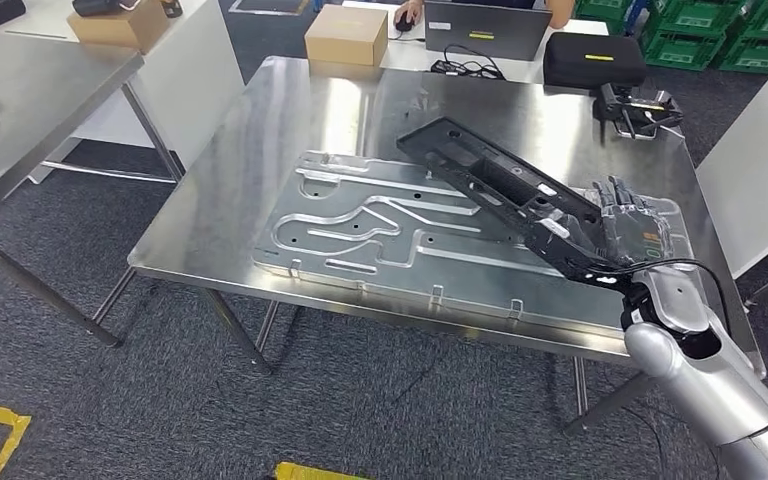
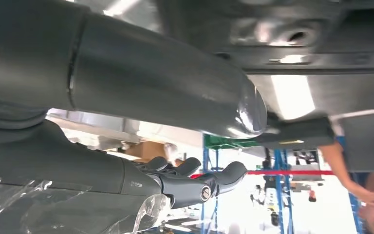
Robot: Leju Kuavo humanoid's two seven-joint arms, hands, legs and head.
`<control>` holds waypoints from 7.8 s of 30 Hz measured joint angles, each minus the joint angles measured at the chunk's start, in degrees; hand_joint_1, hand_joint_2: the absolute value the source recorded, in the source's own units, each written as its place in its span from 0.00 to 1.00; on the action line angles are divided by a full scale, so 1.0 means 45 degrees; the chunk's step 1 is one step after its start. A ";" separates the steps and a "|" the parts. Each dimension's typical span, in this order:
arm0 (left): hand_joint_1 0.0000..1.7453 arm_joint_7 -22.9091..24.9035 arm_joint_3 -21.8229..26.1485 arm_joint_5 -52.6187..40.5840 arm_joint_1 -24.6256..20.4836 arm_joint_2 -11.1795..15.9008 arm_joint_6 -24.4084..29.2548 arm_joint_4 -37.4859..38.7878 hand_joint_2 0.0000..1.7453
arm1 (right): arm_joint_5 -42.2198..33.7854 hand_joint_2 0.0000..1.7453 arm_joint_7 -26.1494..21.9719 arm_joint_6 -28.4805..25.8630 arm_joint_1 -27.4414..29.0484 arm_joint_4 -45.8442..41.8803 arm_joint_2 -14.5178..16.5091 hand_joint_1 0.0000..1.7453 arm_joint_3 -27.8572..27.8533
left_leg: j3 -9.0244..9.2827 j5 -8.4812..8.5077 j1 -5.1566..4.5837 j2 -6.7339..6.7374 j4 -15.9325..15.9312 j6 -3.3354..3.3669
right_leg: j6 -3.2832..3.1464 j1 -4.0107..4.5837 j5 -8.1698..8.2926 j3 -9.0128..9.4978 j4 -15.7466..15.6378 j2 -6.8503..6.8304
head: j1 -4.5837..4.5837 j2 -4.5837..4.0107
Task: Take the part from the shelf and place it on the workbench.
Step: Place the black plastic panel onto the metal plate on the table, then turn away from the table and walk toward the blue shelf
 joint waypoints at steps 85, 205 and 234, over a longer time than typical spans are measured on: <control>0.00 0.0243 0.0055 0.0144 -0.0228 -0.0010 0.0262 -0.0007 0.00 | 0.0867 0.00 -0.0140 0.0039 0.0606 -0.0514 -0.0362 0.00 -0.0490 | -0.0128 -0.0421 -0.0177 0.0117 0.0477 -0.0009 | -0.0693 0.0327 -0.0640 0.0323 -0.0950 -0.0724 | -0.0012 0.0002; 0.00 -0.1098 0.2675 0.0421 0.0679 0.0942 0.2073 0.0061 0.00 | -1.0577 0.00 -0.6115 -0.3650 1.2433 1.6838 0.6664 0.00 -0.7267 | 0.0290 -0.1200 -0.0316 0.0476 0.0783 -0.0262 | -0.1147 0.0522 -0.0864 0.1284 -0.1608 -0.1369 | -0.0095 0.0001; 0.00 -0.0772 0.2973 0.0172 0.0638 0.1241 0.2096 0.0095 0.00 | -1.0787 0.00 -0.5717 -0.3565 1.2495 1.6849 0.6830 0.00 -0.6970 | 0.0274 -0.1224 -0.0295 0.0696 0.0965 -0.0360 | -0.1359 0.0506 -0.0718 0.1054 -0.1489 -0.1157 | -0.0106 0.0001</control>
